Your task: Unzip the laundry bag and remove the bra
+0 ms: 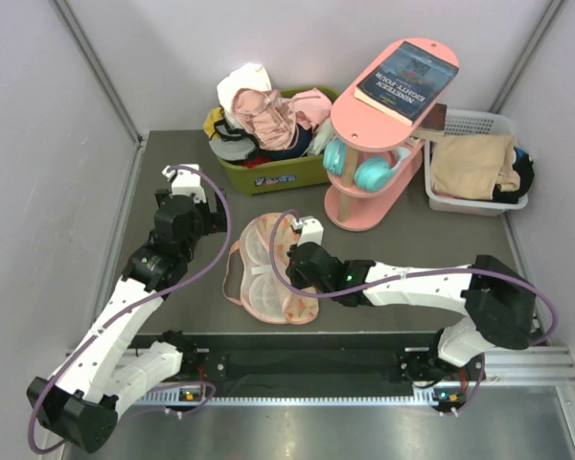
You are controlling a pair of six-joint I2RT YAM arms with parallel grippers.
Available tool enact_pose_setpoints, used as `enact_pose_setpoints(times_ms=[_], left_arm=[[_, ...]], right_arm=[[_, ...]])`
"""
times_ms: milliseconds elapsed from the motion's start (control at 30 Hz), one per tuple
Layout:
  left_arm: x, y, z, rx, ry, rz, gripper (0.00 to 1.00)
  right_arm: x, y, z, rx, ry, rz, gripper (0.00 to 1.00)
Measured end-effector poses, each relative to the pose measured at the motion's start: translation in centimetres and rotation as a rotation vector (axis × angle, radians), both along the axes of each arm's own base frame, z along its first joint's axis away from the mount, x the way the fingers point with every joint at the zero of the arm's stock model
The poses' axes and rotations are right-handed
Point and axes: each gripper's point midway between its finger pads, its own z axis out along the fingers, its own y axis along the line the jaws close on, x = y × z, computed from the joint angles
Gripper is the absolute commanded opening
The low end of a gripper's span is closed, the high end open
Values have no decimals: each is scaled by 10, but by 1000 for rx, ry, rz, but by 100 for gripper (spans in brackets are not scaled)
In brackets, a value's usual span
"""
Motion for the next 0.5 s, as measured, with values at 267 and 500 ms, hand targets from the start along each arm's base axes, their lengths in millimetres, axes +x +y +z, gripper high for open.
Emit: enact_pose_setpoints(times_ms=[267,500], left_arm=[[-1,0,2,-3,-6,0,99],[-1,0,2,-3,-6,0,99]], right_arm=[[0,53,2,79,27,85,3],[-7,69,-1,91,37,137,73]])
